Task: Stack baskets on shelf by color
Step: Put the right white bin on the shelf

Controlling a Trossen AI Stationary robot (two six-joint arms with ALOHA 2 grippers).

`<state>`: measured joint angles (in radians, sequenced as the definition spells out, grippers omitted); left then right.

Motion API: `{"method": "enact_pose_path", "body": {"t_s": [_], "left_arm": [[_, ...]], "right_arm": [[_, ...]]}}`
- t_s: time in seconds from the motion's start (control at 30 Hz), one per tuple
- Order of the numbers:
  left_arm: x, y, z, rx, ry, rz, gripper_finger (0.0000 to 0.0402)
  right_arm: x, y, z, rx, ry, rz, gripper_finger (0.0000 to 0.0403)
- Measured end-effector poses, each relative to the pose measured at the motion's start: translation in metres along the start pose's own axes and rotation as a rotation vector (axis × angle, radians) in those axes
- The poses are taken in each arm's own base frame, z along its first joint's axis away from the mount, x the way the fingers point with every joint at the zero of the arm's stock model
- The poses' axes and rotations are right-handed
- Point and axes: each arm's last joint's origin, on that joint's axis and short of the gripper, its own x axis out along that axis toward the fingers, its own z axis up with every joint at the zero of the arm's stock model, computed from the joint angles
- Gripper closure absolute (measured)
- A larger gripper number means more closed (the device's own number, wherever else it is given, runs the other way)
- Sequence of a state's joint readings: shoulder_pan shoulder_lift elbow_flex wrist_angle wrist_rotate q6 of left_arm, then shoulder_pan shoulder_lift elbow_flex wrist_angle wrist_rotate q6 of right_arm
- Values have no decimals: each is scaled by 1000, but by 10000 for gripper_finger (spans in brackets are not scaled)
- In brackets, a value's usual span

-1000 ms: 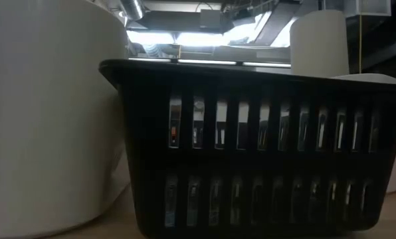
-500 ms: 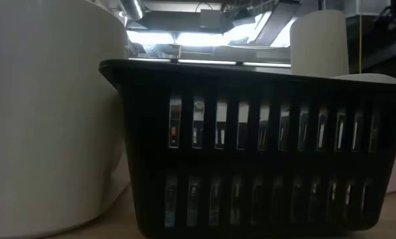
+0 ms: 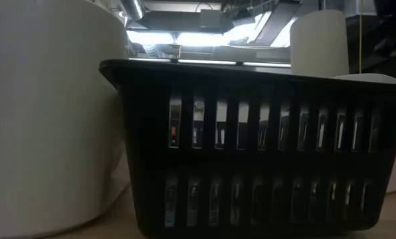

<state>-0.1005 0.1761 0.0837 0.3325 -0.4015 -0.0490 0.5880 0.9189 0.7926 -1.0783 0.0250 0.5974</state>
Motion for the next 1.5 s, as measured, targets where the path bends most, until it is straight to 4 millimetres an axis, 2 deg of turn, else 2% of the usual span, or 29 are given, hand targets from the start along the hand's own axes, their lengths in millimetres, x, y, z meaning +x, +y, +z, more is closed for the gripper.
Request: {"method": "enact_pose_path", "body": {"t_s": [0.2,0.43,0.57,0.67,0.83,0.93,1.07,1.27,1.5], "left_arm": [[0,0,0,8,1,1,356],[0,0,2,0,-19,2,356],[0,0,6,94,-60,4,356],[0,0,7,116,-63,5,356],[0,0,6,8,-56,-4,356],[0,0,5,10,-50,-10,356],[0,0,5,11,-50,-10,356],[0,0,4,17,-37,-10,356],[0,0,4,17,-38,-10,356]], "right_arm": [[5,0,0,101,4,-8,323],[5,2,0,109,30,53,323],[5,6,5,279,-15,85,323],[5,12,7,317,-8,154,323],[6,12,5,352,25,153,321],[6,10,2,392,56,118,310],[8,8,-1,395,82,69,273],[16,8,3,311,62,-14,210],[32,16,5,166,158,-28,202]]}}
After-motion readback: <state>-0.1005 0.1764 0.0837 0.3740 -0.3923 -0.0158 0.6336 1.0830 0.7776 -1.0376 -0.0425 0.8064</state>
